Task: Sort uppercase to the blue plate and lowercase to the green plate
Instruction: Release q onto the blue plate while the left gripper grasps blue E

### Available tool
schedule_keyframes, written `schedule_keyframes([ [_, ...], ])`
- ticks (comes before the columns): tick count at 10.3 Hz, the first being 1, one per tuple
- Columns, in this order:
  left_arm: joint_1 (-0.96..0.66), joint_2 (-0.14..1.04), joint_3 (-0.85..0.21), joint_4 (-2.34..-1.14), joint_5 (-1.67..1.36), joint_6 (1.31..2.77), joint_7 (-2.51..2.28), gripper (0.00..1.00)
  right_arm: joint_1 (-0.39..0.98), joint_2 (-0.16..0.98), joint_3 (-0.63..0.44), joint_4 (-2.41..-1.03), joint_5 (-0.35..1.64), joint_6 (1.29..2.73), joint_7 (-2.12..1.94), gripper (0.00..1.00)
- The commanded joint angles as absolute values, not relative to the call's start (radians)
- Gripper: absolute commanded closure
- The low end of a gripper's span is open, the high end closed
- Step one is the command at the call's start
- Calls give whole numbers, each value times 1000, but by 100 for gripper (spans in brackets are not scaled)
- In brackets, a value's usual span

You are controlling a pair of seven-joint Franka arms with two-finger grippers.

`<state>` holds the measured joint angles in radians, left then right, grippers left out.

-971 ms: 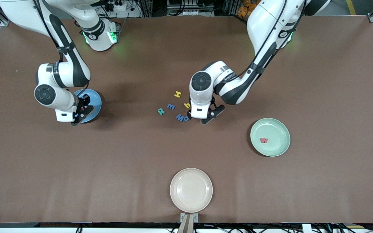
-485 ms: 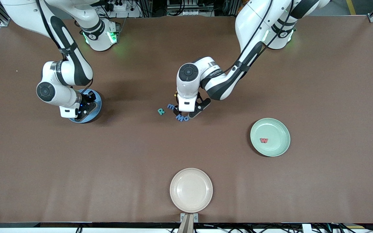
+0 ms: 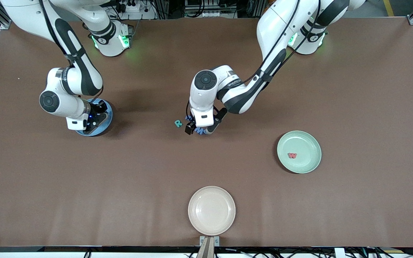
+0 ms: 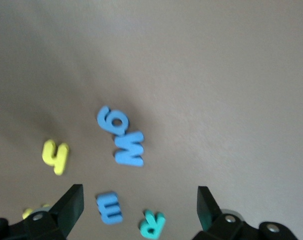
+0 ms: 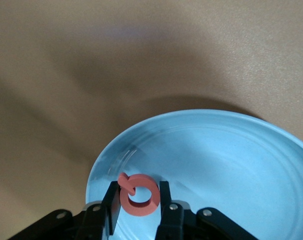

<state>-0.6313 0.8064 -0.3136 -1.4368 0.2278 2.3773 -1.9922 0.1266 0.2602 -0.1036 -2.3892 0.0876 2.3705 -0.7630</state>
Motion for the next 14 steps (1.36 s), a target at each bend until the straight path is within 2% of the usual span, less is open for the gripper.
schedule_keyframes([
  [1, -670, 845, -302, -1391, 209, 2372, -2075, 0, 120, 255, -101, -2399, 133, 2372, -795, 59],
  [2, -670, 845, -302, -1391, 207, 2372, -2109, 0, 120, 253, -101, -2398, 138, 2370, -795, 53],
  [9, -693, 910, -302, -1384, 207, 2399, -2226, 0, 129, 239, -89, -2379, 138, 2345, -746, 51],
  [11, -706, 919, -302, -1384, 207, 2407, -2226, 0, 132, 238, -89, -2362, 138, 2320, -715, 32],
  [14, -707, 939, -302, -1384, 207, 2450, -2224, 0, 137, 236, -78, -2358, 138, 2316, -667, 13],
])
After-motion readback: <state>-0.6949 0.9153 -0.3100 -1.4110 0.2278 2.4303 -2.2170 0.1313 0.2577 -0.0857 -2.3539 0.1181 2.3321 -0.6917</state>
